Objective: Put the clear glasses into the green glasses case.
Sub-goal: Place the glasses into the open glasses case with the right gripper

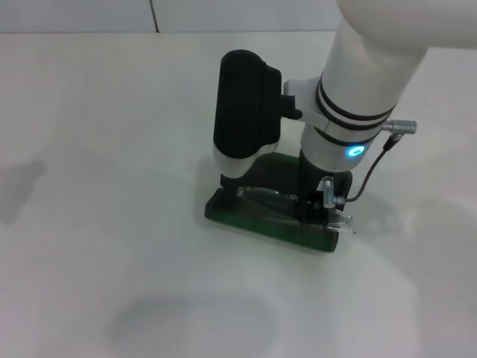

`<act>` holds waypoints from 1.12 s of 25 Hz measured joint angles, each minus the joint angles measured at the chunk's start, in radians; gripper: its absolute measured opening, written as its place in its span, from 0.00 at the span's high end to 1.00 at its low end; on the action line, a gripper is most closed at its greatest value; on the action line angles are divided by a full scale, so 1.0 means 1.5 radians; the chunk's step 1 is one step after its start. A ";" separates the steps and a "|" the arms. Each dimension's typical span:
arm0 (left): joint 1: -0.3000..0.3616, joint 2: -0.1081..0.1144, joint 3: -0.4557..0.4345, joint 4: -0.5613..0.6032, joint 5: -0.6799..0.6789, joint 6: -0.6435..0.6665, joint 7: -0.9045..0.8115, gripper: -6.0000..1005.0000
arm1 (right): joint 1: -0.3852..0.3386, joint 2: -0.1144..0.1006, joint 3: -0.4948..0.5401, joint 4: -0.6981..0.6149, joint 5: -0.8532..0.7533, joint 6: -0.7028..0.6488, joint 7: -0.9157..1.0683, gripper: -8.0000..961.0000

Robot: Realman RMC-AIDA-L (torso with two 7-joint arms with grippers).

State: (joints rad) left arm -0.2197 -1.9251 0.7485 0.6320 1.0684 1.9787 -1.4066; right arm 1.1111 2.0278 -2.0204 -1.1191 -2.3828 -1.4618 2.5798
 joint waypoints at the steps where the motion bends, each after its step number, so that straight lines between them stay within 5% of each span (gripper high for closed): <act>1: 0.000 0.000 0.000 0.000 0.000 0.000 0.000 0.92 | 0.000 0.000 -0.002 -0.001 0.000 0.001 0.000 0.87; 28: 0.008 -0.002 0.001 0.000 0.001 0.000 0.007 0.92 | 0.002 0.000 -0.051 -0.013 -0.024 0.058 0.007 0.87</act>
State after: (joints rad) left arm -0.2084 -1.9284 0.7501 0.6320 1.0699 1.9787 -1.3955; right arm 1.1142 2.0279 -2.0967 -1.1394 -2.4190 -1.3751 2.5895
